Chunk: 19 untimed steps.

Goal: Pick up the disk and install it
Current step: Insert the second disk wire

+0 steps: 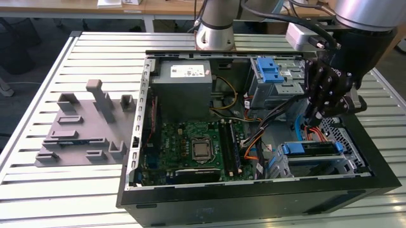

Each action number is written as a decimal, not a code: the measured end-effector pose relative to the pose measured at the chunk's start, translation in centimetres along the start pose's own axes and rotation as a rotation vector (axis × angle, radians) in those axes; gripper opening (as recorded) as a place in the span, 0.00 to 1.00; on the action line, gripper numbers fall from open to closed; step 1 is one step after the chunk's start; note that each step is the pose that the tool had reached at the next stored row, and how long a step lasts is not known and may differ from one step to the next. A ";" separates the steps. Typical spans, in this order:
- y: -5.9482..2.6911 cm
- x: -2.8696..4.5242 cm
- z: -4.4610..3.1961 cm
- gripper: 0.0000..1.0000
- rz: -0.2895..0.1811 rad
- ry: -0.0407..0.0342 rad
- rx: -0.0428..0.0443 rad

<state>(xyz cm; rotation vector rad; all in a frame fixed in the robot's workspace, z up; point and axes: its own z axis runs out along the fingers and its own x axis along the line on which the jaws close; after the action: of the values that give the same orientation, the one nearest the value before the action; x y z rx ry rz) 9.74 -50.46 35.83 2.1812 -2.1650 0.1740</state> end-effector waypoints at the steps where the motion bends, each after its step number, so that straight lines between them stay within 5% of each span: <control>1: 0.00 0.00 0.04 0.25 0.000 0.0002 0.0000; 9: -0.01 -0.04 0.39 0.17 0.000 -0.0020 -0.0001; 14: -0.01 -0.05 0.58 0.16 0.002 -0.0526 0.0003; 19: 0.09 0.44 0.95 0.16 -0.001 -0.0601 0.0071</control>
<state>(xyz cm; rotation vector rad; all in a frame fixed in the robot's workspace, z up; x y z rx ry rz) 9.69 -51.02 34.95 2.2192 -2.1976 0.1178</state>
